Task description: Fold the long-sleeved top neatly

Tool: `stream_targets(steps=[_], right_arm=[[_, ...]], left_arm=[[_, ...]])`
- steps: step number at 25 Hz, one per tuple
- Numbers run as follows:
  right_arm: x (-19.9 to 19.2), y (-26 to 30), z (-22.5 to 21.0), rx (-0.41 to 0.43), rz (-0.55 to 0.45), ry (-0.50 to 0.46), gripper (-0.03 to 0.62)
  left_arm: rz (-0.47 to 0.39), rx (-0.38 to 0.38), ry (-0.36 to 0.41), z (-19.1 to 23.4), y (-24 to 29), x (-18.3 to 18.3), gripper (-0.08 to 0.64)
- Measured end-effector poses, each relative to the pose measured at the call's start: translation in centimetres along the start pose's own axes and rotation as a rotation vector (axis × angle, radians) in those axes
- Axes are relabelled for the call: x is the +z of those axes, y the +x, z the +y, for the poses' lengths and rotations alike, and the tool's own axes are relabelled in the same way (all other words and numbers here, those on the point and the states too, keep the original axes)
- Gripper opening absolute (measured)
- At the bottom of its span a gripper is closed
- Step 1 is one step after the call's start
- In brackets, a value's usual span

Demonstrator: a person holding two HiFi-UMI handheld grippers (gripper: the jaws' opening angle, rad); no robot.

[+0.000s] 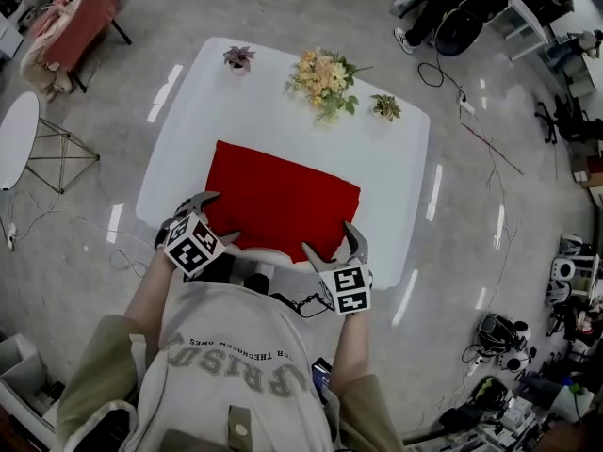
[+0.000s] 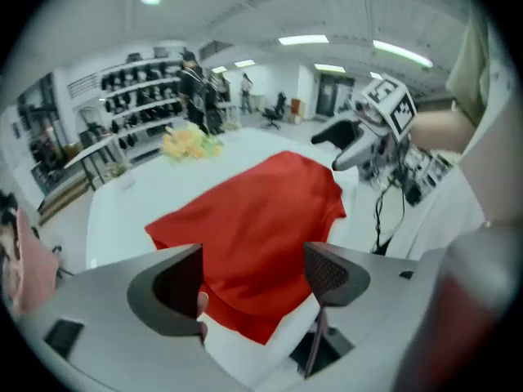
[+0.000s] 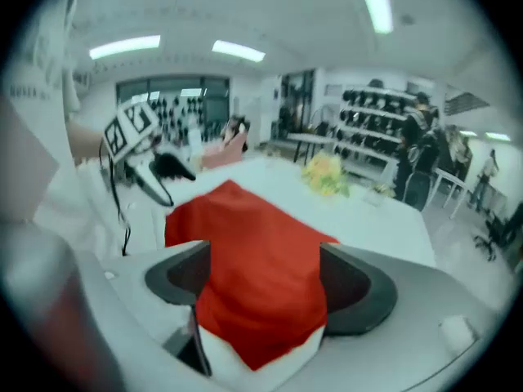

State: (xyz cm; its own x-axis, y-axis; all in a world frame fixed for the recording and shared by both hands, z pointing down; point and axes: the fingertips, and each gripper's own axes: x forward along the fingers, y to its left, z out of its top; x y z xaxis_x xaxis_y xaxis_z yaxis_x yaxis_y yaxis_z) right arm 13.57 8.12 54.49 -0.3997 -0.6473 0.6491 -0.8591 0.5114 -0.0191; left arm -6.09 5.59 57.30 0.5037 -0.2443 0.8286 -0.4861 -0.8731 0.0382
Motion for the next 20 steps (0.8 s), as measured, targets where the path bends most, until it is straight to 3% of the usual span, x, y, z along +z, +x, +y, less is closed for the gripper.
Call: stream_targets(steps=[2,4,7,9,11,12,14,17,20], right_arm=[[5.2,-3.6,-1.2,-0.050,-0.281,0.128,0.410],[9.5,-6.5,-2.3,-0.111,-0.501,0.218,0.410],[13.7,-9.1,-2.6,-0.182,-0.694,0.288,0.408],[15.3,-9.6,-1.8,-0.204,-0.744,0.294,0.401],[16.3,-9.7,-0.7,-0.237,-0.743,0.244,0.357],[16.5,-9.6,-0.3,-0.259,-0.726,0.211,0.282],[16.5,-9.4,0.4,-0.300,-0.688,0.171,0.229],[16.5,-10.0,0.8,-0.351,-0.684,0.160,0.054],[17.1,-10.9,1.5,-0.368,-0.690,0.099,0.003]], left_arm=[[-0.198,0.089,-0.124,2.1,-3.6,3.3,0.367],[-0.394,0.202,-0.205,4.3,-6.9,6.8,0.365],[-0.629,0.311,-0.291,5.7,-10.8,11.0,0.364],[-0.721,0.362,-0.327,5.7,-12.6,12.7,0.359],[-0.769,0.406,-0.334,5.4,-13.8,13.4,0.289],[-0.786,0.424,-0.328,5.1,-14.3,13.6,0.230],[-0.818,0.457,-0.305,4.4,-15.2,13.9,0.154],[-0.851,0.502,-0.264,3.5,-16.2,14.0,0.038],[-0.884,0.502,-0.246,2.7,-16.9,14.3,0.014]])
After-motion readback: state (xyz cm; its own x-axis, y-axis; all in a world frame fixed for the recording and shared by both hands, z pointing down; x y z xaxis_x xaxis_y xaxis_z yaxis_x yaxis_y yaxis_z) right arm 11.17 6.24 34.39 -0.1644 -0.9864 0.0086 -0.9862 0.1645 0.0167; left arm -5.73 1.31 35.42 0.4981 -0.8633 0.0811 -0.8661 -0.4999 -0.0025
